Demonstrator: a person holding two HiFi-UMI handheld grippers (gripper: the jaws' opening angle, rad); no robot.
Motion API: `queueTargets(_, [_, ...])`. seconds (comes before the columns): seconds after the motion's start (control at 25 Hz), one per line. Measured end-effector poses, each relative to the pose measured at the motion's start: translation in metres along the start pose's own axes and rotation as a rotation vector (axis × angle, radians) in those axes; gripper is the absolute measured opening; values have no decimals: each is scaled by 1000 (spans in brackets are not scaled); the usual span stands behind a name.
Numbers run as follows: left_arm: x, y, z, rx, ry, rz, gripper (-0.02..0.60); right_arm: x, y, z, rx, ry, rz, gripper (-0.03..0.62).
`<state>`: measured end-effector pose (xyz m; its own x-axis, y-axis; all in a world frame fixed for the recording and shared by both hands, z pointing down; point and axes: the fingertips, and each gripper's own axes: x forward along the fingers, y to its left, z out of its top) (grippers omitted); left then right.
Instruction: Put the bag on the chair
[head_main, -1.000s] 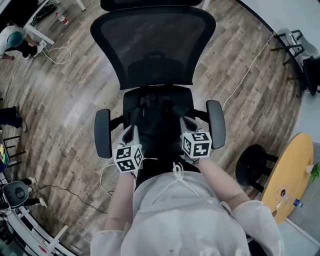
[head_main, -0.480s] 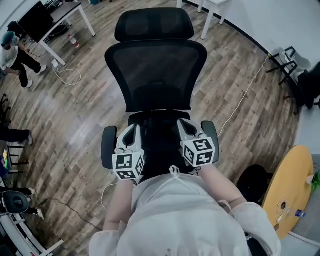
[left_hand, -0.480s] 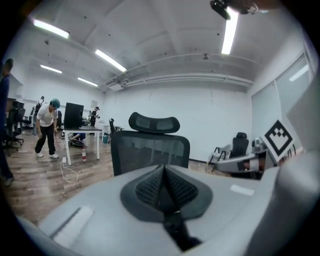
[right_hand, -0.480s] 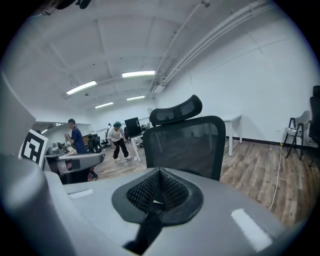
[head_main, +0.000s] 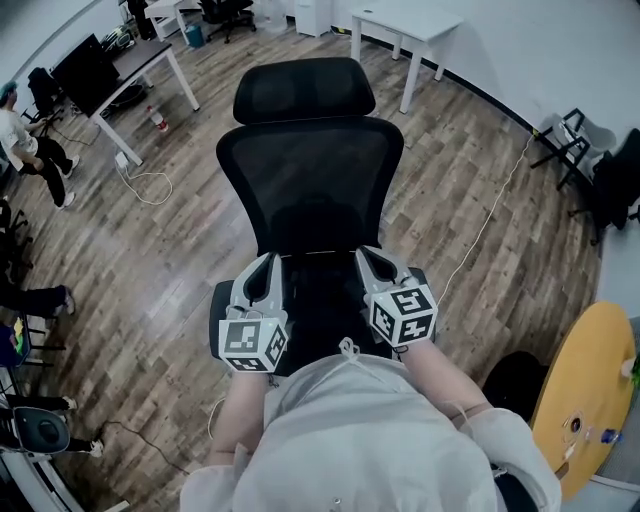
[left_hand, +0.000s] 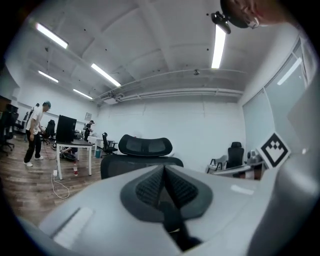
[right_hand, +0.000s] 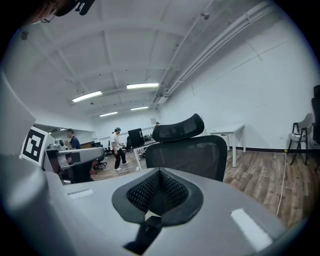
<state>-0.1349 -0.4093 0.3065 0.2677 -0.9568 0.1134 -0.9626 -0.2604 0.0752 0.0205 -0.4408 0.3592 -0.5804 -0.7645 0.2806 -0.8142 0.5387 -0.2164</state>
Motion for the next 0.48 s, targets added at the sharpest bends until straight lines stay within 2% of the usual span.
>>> queueTargets(0.2, [3, -7, -2, -1, 8, 0, 6, -1, -4, -2, 14, 9, 8, -3])
queueTargets(0.48, [4, -17, -9, -1, 31, -44, 6, -3, 1, -6, 18, 18, 10, -3])
